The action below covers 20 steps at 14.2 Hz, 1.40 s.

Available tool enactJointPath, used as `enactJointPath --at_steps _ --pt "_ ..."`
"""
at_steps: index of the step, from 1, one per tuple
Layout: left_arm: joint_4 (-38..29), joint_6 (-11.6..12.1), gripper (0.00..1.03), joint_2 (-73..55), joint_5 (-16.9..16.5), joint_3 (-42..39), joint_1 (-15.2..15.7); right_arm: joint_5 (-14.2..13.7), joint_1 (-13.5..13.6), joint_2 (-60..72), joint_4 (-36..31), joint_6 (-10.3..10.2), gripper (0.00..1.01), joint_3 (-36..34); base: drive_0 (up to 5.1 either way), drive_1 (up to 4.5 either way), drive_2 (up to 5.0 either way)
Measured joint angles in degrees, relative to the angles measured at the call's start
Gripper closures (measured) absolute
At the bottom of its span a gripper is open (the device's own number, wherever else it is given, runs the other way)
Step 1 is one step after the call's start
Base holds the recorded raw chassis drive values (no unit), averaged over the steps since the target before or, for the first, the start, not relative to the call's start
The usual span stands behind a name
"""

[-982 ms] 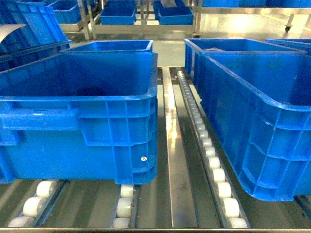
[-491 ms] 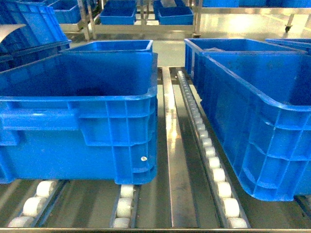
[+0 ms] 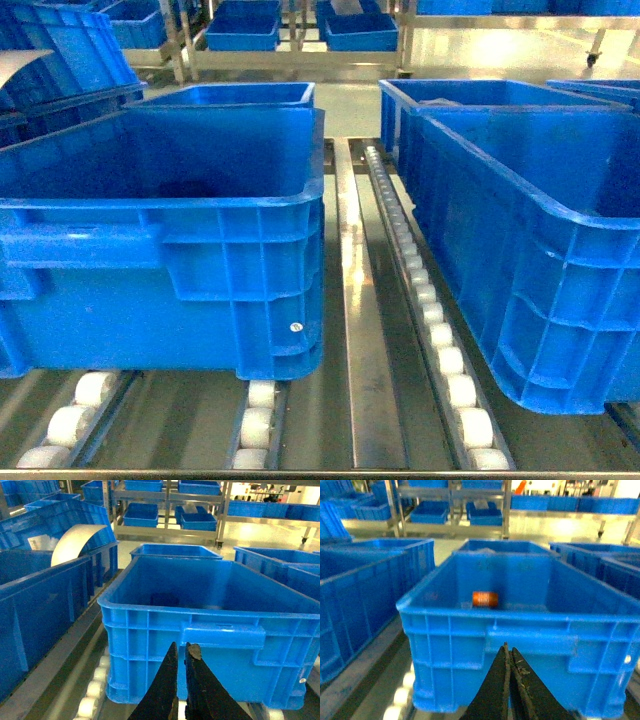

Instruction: Sort blue parts and orange caps into right shelf containers

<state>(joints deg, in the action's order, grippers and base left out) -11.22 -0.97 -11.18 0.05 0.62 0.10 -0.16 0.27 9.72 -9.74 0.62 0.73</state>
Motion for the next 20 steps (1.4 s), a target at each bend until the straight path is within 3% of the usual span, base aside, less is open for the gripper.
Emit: enactJointPath --at_steps 1,2,3,7,14,15,20 --pt "1.2 0.0 1.01 1.14 0.0 0.0 0.0 0.28 -0.02 -5.79 9.09 0.0 0.99 0.0 0.0 0.0 0.0" --pt "4.17 0.0 1.01 3.23 -0.04 0.13 0.0 0.22 -0.02 -9.44 9.09 -0.02 0.99 0.0 0.0 0.0 0.0" --pt "12.04 0.0 1.01 9.88 0.07 0.02 0.0 0.2 -0.02 -9.44 10.25 -0.09 0.99 0.02 0.0 0.0 0.0" --pt "11.54 0.11 1.01 10.71 -0.02 0.02 -0.02 0.17 -0.02 -9.44 9.97 -0.17 0.99 0.02 0.0 0.0 0.0" --pt "11.5 0.15 0.09 10.71 -0.02 0.02 -0.02 0.2 -0.02 -9.44 9.97 -0.15 0.07 0.02 0.0 0.0 0.0" --pt "11.5 0.24 0.05 10.71 -0.02 0.02 -0.02 0.17 -0.02 -9.44 9.99 -0.17 0.04 0.02 0.0 0.0 0.0" --pt "11.5 0.24 0.05 10.71 -0.02 0.02 -0.02 0.17 -0.02 -9.44 9.97 -0.17 0.03 0.02 0.0 0.0 0.0"
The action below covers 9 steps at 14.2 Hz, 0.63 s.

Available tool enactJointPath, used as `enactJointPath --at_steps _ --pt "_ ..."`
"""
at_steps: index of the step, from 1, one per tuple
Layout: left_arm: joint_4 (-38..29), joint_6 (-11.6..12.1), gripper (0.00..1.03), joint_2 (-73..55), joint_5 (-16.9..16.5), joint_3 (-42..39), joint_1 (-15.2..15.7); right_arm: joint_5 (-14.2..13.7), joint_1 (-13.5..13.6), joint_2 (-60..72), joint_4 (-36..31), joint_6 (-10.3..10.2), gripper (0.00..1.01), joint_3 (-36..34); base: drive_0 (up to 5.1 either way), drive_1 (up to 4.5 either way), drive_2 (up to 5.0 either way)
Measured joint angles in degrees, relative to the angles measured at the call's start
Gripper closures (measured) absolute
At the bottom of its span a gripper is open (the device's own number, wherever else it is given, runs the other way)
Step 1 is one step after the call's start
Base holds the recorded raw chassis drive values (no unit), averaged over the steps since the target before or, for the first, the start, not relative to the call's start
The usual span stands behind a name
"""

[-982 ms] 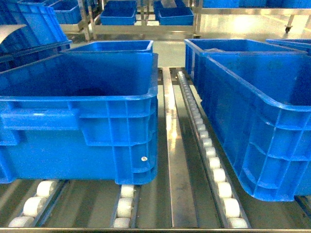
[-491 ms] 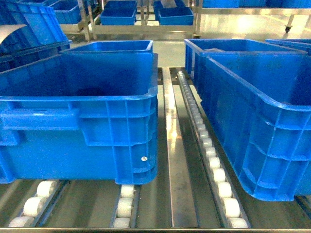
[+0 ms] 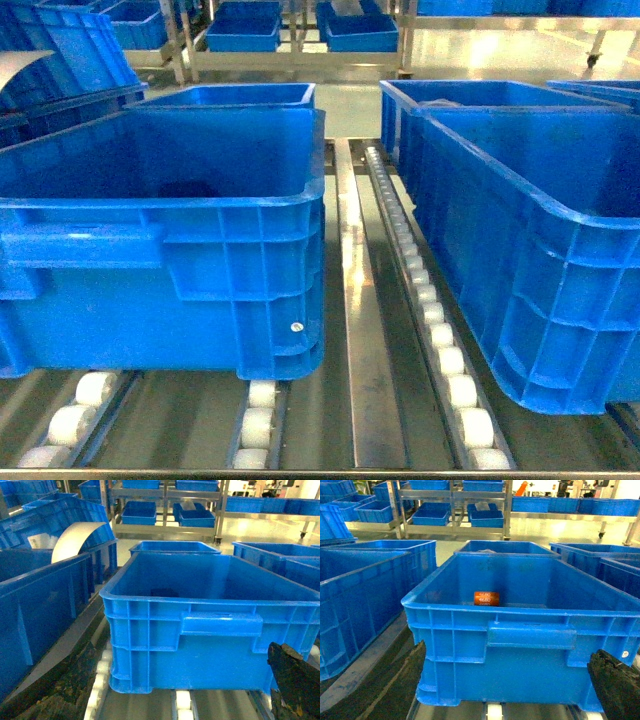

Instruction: Sort blue parts and orange caps into right shelf containers

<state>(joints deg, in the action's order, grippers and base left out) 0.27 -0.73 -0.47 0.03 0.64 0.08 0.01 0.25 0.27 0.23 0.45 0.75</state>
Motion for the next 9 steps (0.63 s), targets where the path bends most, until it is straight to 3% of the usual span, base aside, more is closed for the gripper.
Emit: enactJointPath --at_steps 9 --pt "0.0 0.0 0.05 0.0 0.0 0.0 0.0 0.02 0.0 0.0 0.0 0.0 0.03 0.0 0.0 0.0 0.0"
